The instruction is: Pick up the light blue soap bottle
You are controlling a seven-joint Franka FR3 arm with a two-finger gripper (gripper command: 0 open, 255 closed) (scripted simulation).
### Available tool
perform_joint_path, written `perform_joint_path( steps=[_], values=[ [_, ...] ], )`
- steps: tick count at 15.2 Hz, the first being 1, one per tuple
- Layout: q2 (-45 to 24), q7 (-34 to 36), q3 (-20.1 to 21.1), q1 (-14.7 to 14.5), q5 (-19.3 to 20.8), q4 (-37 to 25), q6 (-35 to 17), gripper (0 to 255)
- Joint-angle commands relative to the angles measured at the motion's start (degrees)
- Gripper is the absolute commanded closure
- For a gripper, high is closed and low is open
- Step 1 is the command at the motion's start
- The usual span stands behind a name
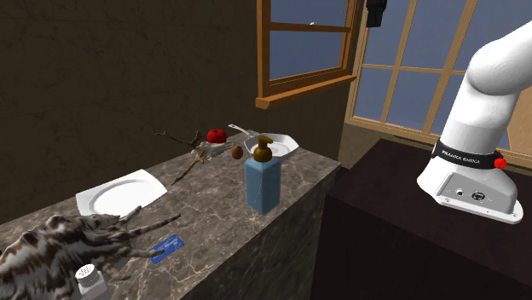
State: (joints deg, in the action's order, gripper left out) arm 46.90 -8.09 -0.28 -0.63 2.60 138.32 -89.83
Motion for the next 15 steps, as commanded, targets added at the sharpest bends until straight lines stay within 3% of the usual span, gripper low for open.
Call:
perform_joint_path(
  steps=[1,15],
  values=[
    [0.0,0.0,0.0,0.0,0.0,0.0,0.0,0],
    [-17.1,12.1,11.6,-5.1,-8.0,4.7,-21.4,0]
  ],
)
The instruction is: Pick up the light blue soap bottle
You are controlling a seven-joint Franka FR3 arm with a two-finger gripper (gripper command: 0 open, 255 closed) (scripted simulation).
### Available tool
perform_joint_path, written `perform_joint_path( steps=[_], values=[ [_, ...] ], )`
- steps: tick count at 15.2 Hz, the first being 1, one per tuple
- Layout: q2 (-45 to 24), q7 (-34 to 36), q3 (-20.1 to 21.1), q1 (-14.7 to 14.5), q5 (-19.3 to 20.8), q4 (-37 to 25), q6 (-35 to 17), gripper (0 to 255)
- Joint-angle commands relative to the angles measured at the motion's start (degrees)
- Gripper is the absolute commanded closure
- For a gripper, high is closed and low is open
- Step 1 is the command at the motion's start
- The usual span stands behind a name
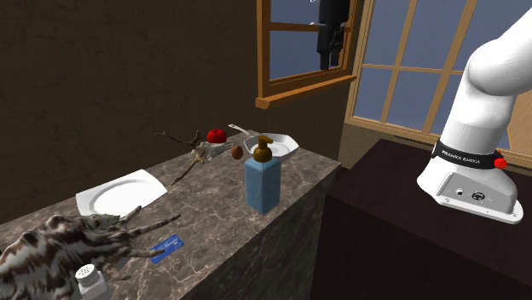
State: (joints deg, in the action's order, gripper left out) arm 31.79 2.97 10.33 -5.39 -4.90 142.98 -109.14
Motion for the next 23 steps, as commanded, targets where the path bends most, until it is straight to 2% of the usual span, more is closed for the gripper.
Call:
perform_joint_path(
  steps=[1,8,14,19,23],
  values=[
    [-3.7,1.9,1.8,-0.6,-0.8,-0.2,-3.6,0],
    [-17.3,8.3,7.4,-2.0,-0.9,-3.9,-13.5,0],
    [-30.3,15.0,11.0,-3.2,2.5,-9.9,-20.2,0],
    [-40.7,20.7,12.2,-5.1,7.0,-16.2,-23.6,0],
    [-43.0,21.5,11.8,-5.5,8.2,-15.5,-26.5,0]
  ],
)
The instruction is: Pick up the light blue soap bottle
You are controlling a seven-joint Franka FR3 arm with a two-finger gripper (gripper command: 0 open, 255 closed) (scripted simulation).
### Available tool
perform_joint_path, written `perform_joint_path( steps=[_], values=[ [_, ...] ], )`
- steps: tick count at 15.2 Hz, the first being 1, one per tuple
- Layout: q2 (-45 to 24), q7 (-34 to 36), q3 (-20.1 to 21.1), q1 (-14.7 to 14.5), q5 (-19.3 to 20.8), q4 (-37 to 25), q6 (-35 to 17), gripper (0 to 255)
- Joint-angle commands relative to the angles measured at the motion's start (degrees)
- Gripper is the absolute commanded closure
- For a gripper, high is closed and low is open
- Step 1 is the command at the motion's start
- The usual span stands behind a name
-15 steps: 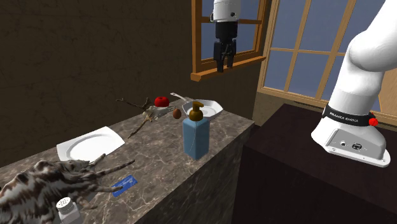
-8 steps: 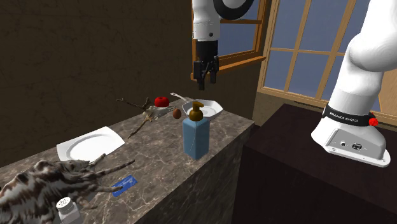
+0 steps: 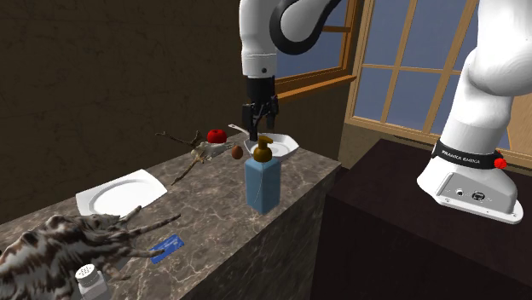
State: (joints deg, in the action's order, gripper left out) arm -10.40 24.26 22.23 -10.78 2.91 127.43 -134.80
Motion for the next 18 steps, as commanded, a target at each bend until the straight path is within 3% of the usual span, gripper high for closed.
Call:
perform_joint_path(
  steps=[1,5,6,18],
  values=[
    [-1.4,0.4,-0.2,-0.2,0.8,0.2,-1.5,0],
    [-2.9,1.0,-0.6,-0.4,1.6,0.6,-3.3,0],
    [-3.0,1.1,-0.6,-0.4,1.7,0.6,-3.4,255],
    [-1.1,0.4,-0.2,-0.1,0.6,0.2,-1.2,255]
  ],
)
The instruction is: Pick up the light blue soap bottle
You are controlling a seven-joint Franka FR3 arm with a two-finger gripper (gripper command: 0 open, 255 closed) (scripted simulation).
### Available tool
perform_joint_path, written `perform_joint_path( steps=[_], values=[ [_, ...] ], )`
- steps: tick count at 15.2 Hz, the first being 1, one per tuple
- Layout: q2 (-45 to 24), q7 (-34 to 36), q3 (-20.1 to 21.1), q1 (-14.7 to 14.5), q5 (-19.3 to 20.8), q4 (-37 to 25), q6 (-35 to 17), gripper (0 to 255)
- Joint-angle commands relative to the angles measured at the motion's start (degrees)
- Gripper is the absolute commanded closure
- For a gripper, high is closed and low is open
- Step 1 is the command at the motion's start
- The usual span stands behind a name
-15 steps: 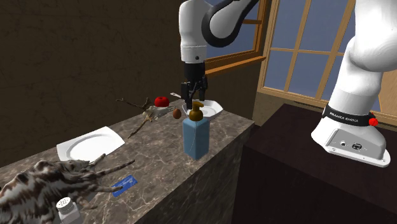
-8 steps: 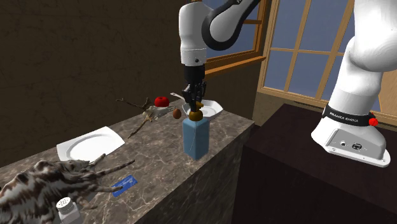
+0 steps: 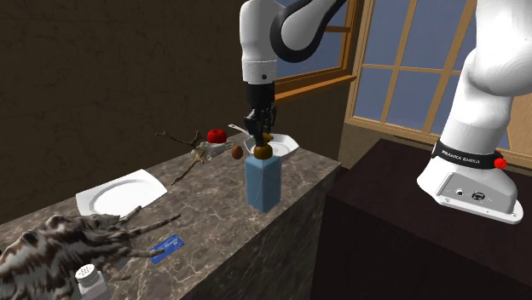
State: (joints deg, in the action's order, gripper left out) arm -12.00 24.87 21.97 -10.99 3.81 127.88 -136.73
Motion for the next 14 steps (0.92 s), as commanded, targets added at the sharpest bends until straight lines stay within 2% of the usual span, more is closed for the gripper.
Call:
perform_joint_path(
  steps=[1,12,14],
  values=[
    [1.1,-0.5,0.2,0.2,-0.6,-0.4,1.4,255],
    [6.9,-2.4,0.8,0.8,-3.7,-3.0,9.3,255],
    [6.9,-2.4,0.8,0.8,-3.7,-3.0,9.4,255]
  ],
)
